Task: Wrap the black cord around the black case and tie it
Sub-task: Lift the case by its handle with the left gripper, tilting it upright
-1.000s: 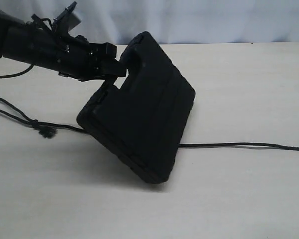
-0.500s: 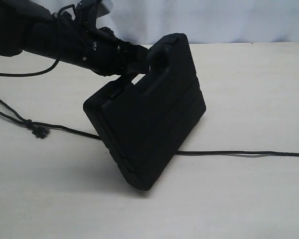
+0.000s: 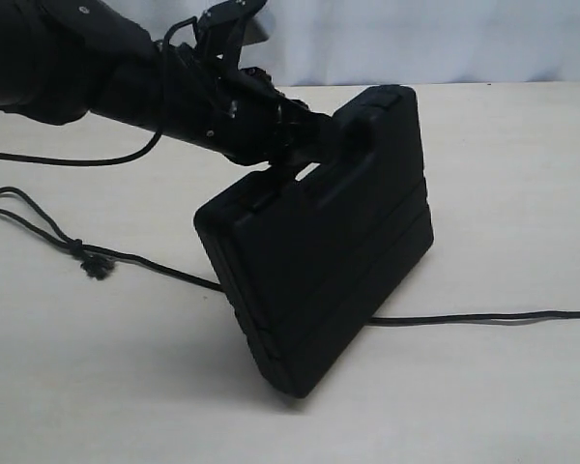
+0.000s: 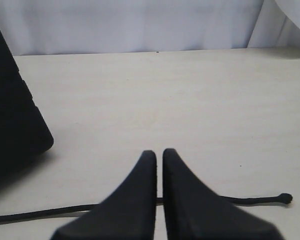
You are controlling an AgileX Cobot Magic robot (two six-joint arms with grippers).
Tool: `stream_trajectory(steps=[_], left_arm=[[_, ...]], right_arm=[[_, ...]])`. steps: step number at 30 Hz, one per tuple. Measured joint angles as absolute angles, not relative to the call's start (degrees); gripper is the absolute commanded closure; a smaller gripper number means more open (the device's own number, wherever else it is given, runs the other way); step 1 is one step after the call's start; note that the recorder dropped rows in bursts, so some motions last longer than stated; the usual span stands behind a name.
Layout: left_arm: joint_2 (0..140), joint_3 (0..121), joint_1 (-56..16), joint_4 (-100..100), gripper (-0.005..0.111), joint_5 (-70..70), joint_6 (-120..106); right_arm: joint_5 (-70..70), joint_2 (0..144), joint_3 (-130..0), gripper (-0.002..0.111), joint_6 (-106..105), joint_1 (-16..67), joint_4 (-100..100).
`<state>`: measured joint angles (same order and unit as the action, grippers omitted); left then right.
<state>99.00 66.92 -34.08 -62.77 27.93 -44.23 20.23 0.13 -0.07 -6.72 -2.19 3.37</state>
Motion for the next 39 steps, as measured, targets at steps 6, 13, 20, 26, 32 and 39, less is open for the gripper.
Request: stream_trajectory(steps=[6,13,20,26,32,39], left_arm=[[99.0,68.0,-34.4,-52.7,0.107,27.2,-32.8],[99.0,73.1,-38.8,-32.1,0.107,29.1,-14.1],[99.4,76.1,-41.8,-24.5,0.107,31.9,-7.9],[99.4,76.3,-42.2,-23.8,0.107,32.7,-6.7],[99.5,77.9,-45.9,-17.4,0.107,33.6,-2.1],[99.8,79.7,-47.9,-12.1,0.107,36.1,2.7]], right_arm=[[20.2,0.1,-0.1,0.104,-6.7,-2.2,3.4],[20.2,0.1,-0.1,0.104,-6.7,-2.2,3.4],[20.2,0.1,-0.1,0.104,-6.7,-2.2,3.4],[20.2,0.1,-0.1,0.104,-6.7,-2.2,3.4],[20.2,0.1,-0.1,0.104,-6.7,-2.2,3.4],[20.2,0.1,-0.1,0.104,-6.7,-2.2,3.4]])
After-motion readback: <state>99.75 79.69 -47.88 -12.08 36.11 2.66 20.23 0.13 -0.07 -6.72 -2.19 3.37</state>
